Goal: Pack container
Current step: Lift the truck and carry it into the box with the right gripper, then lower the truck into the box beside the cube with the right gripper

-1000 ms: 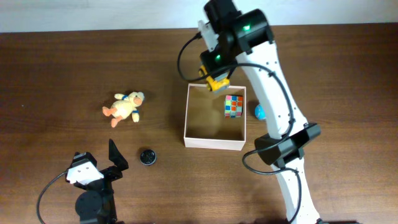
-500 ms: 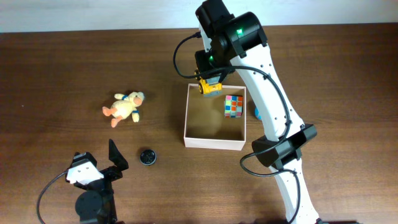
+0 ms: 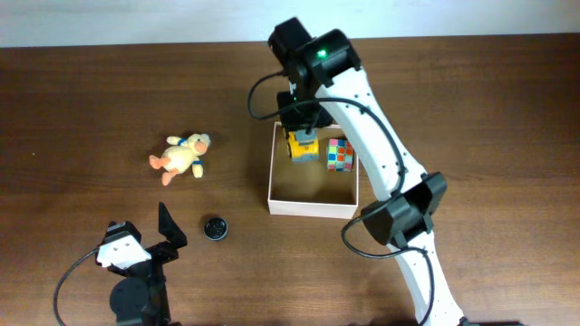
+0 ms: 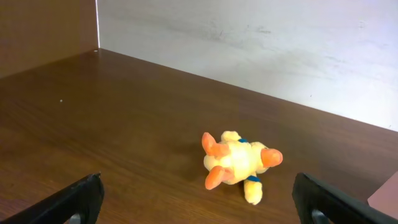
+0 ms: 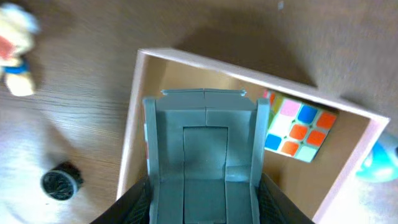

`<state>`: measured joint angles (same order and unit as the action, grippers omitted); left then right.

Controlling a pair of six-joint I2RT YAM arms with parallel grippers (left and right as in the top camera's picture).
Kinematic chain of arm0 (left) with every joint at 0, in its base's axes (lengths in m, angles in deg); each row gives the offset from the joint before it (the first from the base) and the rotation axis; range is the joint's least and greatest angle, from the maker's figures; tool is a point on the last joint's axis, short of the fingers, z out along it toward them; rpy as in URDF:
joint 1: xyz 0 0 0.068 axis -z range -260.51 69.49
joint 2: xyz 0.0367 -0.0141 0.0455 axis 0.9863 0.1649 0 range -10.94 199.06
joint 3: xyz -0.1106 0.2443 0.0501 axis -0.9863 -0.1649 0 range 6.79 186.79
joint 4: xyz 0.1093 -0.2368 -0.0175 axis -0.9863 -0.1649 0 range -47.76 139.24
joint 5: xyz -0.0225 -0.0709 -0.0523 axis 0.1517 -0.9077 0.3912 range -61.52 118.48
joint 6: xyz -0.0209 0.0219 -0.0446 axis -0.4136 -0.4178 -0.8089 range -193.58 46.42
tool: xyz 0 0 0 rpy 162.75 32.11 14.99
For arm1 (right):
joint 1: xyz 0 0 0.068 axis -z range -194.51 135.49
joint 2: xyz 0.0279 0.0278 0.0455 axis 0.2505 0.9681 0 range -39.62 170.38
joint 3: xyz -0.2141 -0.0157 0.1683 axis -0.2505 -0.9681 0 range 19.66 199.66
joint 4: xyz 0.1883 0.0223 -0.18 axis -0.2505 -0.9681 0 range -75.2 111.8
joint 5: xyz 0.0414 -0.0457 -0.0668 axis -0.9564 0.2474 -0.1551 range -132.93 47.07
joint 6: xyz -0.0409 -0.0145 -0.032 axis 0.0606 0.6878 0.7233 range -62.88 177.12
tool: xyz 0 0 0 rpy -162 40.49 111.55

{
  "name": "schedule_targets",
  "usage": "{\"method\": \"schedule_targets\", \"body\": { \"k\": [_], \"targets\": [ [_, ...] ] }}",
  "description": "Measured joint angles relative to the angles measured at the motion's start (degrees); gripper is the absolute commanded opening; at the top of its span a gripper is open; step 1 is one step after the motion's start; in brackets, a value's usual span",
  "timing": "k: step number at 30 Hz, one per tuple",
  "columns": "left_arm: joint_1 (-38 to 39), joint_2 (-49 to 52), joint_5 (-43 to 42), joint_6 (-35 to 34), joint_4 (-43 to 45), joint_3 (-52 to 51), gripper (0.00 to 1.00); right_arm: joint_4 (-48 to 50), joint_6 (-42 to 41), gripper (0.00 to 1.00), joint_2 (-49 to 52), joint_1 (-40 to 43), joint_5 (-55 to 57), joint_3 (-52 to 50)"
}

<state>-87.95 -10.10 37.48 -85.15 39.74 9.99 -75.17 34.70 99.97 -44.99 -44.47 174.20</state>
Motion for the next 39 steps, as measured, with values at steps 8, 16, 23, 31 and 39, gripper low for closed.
{"method": "schedule_targets", "body": {
  "k": [8, 16, 23, 31, 39],
  "targets": [
    [0.0, 0.0, 0.0, 0.0, 0.0, 0.0, 0.99, 2.4, -1.9, 0.41, 0.4, -0.2, 0.2, -3.7],
    [0.0, 0.0, 0.0, 0.0, 0.0, 0.0, 0.99, 8.9, -4.3, 0.41, 0.4, -2.7, 0.4, -8.4],
    [0.0, 0.0, 0.0, 0.0, 0.0, 0.0, 0.99, 11.0, -6.7, 0.41, 0.5, -3.5, 0.6, -11.8],
    [0.0, 0.0, 0.0, 0.0, 0.0, 0.0, 0.99, 12.0, -7.8, 0.73, 0.5, -3.5, 0.8, -12.1],
    [0.0, 0.0, 0.0, 0.0, 0.0, 0.0, 0.99, 12.0, -7.6, 0.77, 0.5, -3.5, 0.9, -12.1]
  ]
}}
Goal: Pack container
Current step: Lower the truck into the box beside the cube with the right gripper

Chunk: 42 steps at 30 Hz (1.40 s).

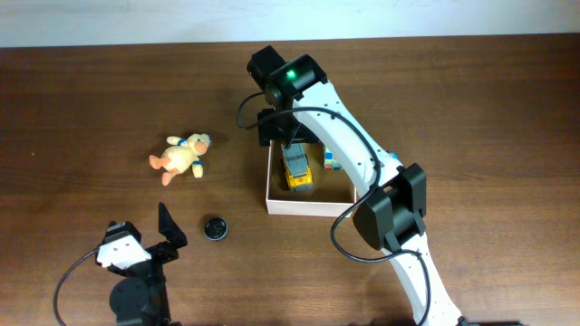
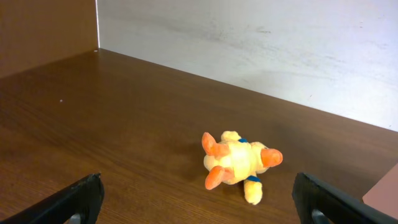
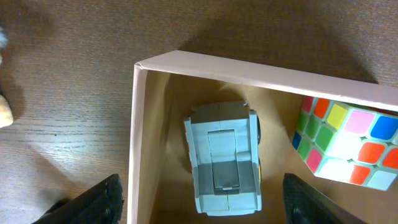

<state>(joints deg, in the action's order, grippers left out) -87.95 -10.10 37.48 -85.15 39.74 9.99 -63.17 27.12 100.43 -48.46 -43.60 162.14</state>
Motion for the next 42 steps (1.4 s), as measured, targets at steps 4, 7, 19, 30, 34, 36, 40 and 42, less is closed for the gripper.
{"method": "schedule_targets", "body": {
  "k": [4, 7, 19, 30, 34, 36, 40, 42],
  "targets": [
    [0.0, 0.0, 0.0, 0.0, 0.0, 0.0, 0.99, -0.3, 0.9, 0.77, 0.0, 0.0, 0.0, 0.0],
    [0.0, 0.0, 0.0, 0.0, 0.0, 0.0, 0.99, -1.7, 2.0, 0.76, 0.0, 0.0, 0.4, 0.0],
    [0.0, 0.0, 0.0, 0.0, 0.0, 0.0, 0.99, -10.0, 7.0, 0.67, 0.0, 3.5, 5.7, 0.0],
    [0.0, 0.0, 0.0, 0.0, 0.0, 0.0, 0.99, -12.1, 9.6, 0.49, 0.0, 5.2, 7.3, 0.0],
    [0.0, 0.0, 0.0, 0.0, 0.0, 0.0, 0.99, -12.0, 9.8, 0.43, 0.0, 4.7, 7.3, -1.1],
    [0.0, 0.0, 0.0, 0.0, 0.0, 0.0, 0.99, -11.9, 9.9, 0.39, 0.0, 4.4, 7.3, -2.6],
    [0.0, 0.0, 0.0, 0.0, 0.0, 0.0, 0.99, -11.2, 9.9, 0.37, 0.0, 4.2, 7.2, -5.8],
    [0.0, 0.0, 0.0, 0.0, 0.0, 0.0, 0.99, -10.6, 9.9, 0.37, 0.0, 4.1, 7.0, -7.2]
  ]
}}
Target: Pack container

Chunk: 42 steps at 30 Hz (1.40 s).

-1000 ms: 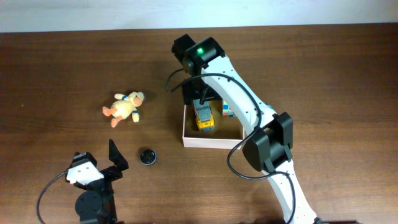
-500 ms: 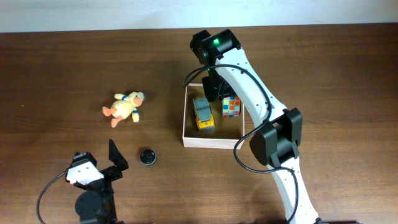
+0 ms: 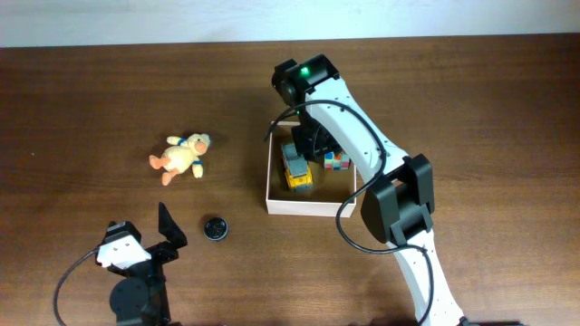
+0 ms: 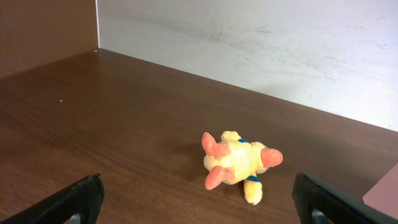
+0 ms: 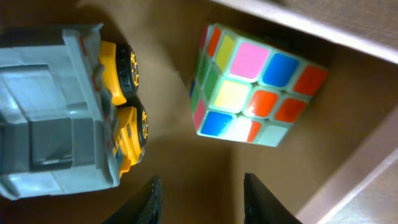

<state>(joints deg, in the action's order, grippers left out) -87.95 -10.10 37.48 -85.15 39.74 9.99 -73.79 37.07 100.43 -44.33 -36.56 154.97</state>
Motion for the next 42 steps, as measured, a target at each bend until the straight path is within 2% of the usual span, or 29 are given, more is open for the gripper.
{"method": "schedule_targets", "body": {
  "k": [23, 36, 42],
  "targets": [
    [0.0, 0.0, 0.0, 0.0, 0.0, 0.0, 0.99, 9.1, 0.4, 0.37, 0.0, -2.9, -3.5, -3.7],
    [0.0, 0.0, 0.0, 0.0, 0.0, 0.0, 0.99, 9.3, 0.6, 0.37, 0.0, -2.9, -3.0, -3.8],
    [0.0, 0.0, 0.0, 0.0, 0.0, 0.0, 0.99, 9.4, 0.6, 0.37, 0.0, -2.9, -0.1, -7.5]
  ]
}}
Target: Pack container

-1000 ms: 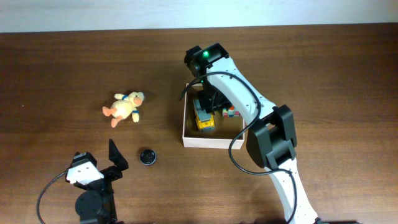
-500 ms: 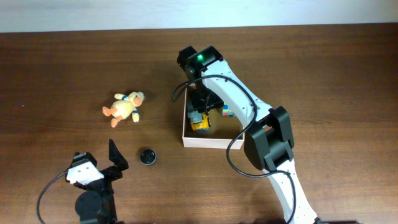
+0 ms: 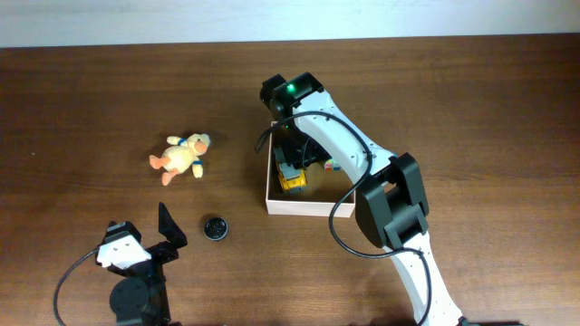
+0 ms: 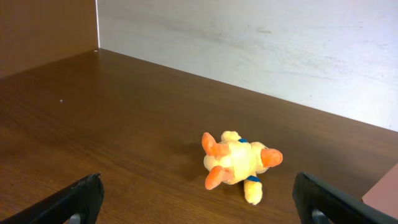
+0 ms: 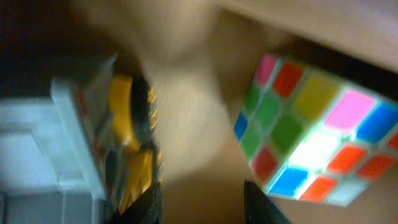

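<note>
The white box stands mid-table. In it lie a grey and yellow toy truck and a colour cube, which the arm mostly covers from overhead. My right gripper is low inside the box between the two, its fingers apart with only the box floor between them; that view is blurred. A yellow plush duck lies on the table left of the box. My left gripper rests open at the near left, facing the duck from a distance.
A small black round cap lies on the table between the left gripper and the box. The brown table reaches a pale wall at the back.
Inside the box the right gripper has shifted a little toward the truck side, and its view is now blurred. The truck, cube, duck and left arm have not moved.
The right gripper first held the toy truck in the box beside the cube. Then the truck lay on the box floor with the gripper open above it. After that the gripper was down between truck and cube, and it is still there.
</note>
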`<state>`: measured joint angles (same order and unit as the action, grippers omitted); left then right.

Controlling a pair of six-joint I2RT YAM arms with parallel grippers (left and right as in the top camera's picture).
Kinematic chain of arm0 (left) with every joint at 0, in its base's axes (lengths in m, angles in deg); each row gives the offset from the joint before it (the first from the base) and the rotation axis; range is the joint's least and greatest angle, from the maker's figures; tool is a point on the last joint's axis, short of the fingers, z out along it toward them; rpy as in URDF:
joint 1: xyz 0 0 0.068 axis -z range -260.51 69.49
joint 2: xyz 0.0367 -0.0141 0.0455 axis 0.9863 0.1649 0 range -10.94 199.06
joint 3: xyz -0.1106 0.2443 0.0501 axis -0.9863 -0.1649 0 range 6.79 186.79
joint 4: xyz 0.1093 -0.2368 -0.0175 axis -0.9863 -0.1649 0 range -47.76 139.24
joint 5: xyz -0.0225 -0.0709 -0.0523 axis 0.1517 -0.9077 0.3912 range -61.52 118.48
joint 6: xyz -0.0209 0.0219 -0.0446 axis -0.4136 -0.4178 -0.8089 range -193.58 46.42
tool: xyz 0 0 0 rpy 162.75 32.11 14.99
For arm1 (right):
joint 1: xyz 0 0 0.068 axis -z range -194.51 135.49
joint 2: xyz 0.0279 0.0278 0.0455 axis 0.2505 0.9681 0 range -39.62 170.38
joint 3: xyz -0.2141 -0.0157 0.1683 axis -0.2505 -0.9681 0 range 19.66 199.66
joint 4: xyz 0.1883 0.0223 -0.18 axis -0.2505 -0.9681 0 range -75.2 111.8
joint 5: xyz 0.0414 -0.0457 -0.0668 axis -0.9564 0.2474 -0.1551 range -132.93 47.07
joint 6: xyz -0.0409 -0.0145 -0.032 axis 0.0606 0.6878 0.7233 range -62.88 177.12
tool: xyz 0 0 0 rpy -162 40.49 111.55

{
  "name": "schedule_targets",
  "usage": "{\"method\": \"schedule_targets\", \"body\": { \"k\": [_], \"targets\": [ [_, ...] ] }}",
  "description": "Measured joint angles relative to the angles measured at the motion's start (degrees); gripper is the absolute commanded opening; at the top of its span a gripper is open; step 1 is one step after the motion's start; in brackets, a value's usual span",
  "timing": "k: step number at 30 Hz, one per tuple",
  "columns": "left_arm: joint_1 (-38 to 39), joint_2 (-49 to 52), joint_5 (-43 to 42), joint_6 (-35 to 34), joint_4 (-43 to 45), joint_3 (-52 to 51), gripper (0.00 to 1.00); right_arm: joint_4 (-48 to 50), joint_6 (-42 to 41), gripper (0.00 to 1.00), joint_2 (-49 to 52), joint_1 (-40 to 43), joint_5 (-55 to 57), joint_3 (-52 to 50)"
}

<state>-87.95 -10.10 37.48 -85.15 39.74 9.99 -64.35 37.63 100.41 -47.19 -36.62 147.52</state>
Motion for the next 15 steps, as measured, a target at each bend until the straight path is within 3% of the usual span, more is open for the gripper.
{"method": "schedule_targets", "body": {
  "k": [15],
  "targets": [
    [0.0, 0.0, 0.0, 0.0, 0.0, 0.0, 0.99, 2.9, 0.0, 0.37, -1.5, 0.0, 2.1, -4.0]
  ]
}}
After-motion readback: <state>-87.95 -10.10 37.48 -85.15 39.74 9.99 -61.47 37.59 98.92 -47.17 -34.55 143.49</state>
